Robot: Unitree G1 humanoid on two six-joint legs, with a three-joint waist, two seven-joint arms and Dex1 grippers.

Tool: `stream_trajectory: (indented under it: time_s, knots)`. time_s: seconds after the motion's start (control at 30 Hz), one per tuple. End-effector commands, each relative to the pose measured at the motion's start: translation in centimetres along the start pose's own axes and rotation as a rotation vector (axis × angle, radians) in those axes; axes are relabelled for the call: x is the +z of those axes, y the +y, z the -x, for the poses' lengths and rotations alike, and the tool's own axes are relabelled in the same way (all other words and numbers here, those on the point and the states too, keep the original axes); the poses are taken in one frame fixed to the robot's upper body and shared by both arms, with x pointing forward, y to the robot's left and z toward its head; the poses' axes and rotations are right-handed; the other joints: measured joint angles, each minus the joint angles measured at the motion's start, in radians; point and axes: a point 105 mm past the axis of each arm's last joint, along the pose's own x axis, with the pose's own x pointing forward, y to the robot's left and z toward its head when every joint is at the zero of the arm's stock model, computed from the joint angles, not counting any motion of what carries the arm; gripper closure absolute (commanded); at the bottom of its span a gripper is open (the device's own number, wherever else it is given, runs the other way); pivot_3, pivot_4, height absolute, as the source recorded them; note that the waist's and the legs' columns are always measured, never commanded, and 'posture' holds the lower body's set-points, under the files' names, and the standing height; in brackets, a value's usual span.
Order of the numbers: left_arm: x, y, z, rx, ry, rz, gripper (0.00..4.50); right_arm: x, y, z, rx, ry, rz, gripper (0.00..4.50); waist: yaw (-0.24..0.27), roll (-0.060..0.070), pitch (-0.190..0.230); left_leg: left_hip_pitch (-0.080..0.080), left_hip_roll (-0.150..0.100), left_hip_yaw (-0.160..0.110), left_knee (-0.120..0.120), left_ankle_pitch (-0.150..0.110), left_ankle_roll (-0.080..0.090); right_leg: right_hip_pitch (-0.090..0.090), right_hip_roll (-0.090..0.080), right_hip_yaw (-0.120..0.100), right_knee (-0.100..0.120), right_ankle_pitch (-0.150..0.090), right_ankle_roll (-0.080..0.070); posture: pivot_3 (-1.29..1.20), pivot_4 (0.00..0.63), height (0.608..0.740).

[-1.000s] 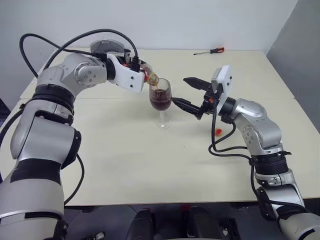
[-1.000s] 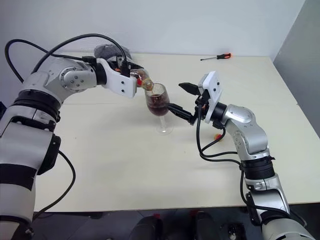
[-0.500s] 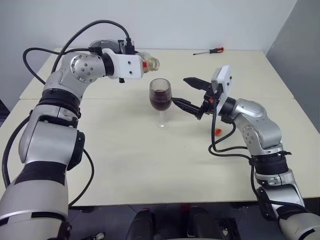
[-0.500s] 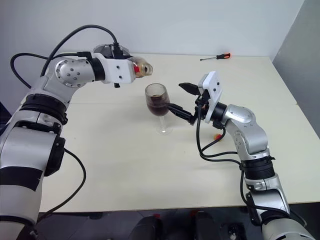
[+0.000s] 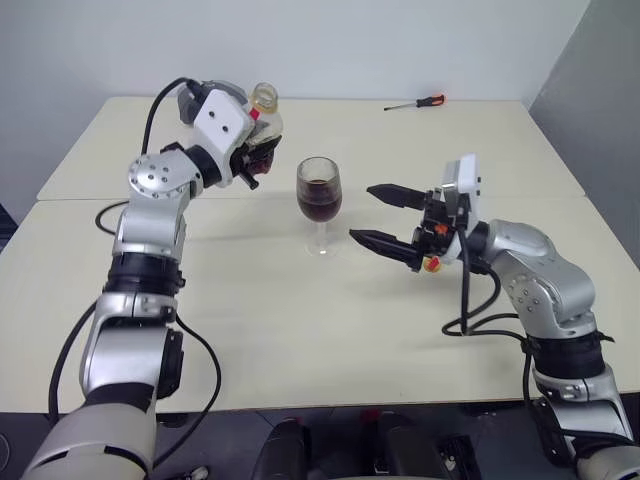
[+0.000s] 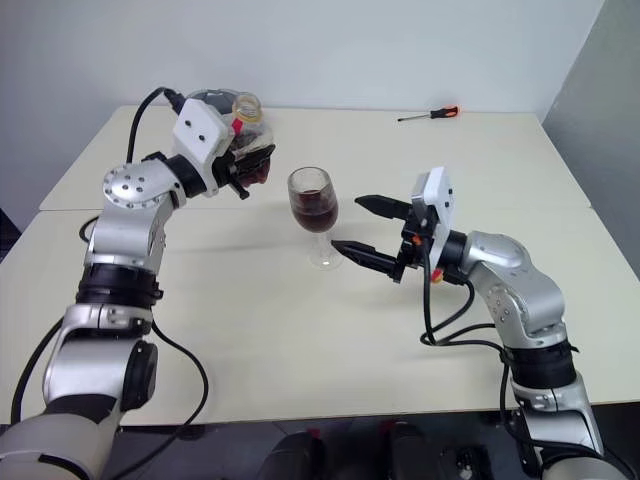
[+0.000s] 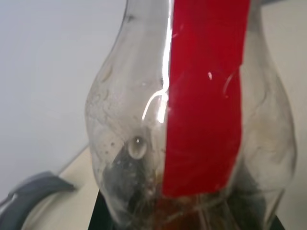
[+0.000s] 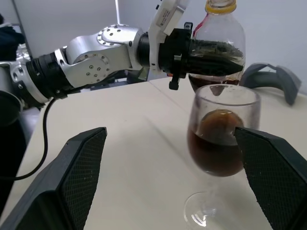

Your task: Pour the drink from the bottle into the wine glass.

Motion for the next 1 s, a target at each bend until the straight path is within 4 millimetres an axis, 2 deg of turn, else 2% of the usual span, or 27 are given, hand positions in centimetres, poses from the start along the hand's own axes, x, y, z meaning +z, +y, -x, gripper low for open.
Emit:
stream_trajectory:
  time_s: [0.03,0.17,0.4,0.67,1.0]
  knots:
    - [1.1,2.0,2.4,0.184,-0.047,0.077,3.48,0.2,1.4,0.4,0.014,-0.011,0.016,0.0,0.0,0.0,0.0,0.0,0.0,0.0,0.001,0.0,0.0,0.0,0.0,0.0,0.001,0.0,0.0,0.0,0.15,0.74]
    - [-1.9,2.4,5.6,0.323,-0.033,0.205,3.48,-1.0,2.5,0.4,-0.009,0.002,-0.025,0.0,0.0,0.0,-0.001,0.001,0.0,0.0,0.0,0.0,0.0,0.0,0.0,0.001,0.001,0.0,0.0,0.0,0.15,0.74]
    - [-5.8,1.5,8.2,0.399,0.016,0.288,3.48,-1.5,2.4,0.5,-0.063,-0.009,-0.022,0.0,0.011,-0.001,-0.001,0.001,-0.001,0.0,0.0,0.0,0.0,0.002,0.0,0.0,0.001,0.0,0.0,0.0,0.15,0.74]
    - [-9.5,-0.2,8.5,0.443,0.041,0.351,3.48,-1.8,1.7,0.3,-0.111,-0.011,-0.01,0.0,0.025,-0.002,-0.002,0.001,-0.001,0.0,0.0,-0.001,0.001,0.002,-0.001,0.0,0.0,0.0,0.0,0.0,0.15,0.74]
    - [-10.8,-0.5,9.4,0.481,0.065,0.325,3.48,-1.8,1.1,0.3,-0.142,-0.006,0.001,0.0,0.025,-0.002,-0.002,0.002,-0.001,0.001,0.0,-0.002,0.003,0.002,-0.001,0.0,0.0,0.0,0.0,0.0,0.15,0.74]
